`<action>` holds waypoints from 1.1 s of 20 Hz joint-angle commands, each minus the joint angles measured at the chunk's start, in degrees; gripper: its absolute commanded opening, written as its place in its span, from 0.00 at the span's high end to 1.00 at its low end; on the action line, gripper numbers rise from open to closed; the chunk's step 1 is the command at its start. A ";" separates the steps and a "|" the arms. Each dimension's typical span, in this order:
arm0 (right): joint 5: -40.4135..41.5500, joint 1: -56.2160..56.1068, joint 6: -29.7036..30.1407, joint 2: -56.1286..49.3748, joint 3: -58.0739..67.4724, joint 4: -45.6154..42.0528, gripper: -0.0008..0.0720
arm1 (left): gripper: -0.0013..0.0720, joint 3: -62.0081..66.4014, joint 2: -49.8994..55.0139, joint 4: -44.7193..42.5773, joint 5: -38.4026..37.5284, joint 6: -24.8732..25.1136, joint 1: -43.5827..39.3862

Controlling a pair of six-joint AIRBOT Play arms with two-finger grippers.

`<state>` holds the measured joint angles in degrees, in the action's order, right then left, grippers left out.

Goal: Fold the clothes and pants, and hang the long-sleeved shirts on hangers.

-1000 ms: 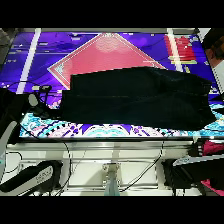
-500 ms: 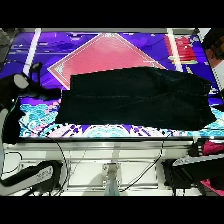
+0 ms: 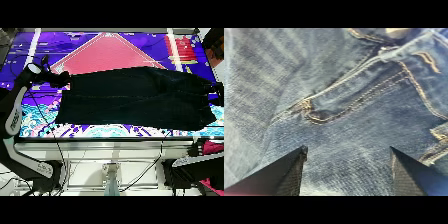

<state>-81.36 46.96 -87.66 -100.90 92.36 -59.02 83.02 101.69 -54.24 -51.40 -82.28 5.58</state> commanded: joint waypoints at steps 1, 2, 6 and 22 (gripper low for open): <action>-0.09 -0.35 0.33 -0.04 0.02 2.16 0.17 | 0.39 2.45 6.29 3.98 1.88 0.00 0.94; -0.11 -0.39 0.33 -0.04 0.02 2.54 0.17 | 0.39 2.45 6.95 3.96 2.19 0.02 0.94; 0.22 -1.81 1.88 -0.04 0.02 3.37 0.17 | 0.39 2.45 7.54 3.69 5.84 0.24 0.94; 2.27 -5.75 1.84 0.07 0.02 1.64 0.46 | 0.97 6.25 -0.26 -9.35 8.70 -2.62 5.92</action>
<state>-78.54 40.75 -85.78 -100.90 92.36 -56.86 87.22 103.55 -56.29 -45.41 -80.05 9.82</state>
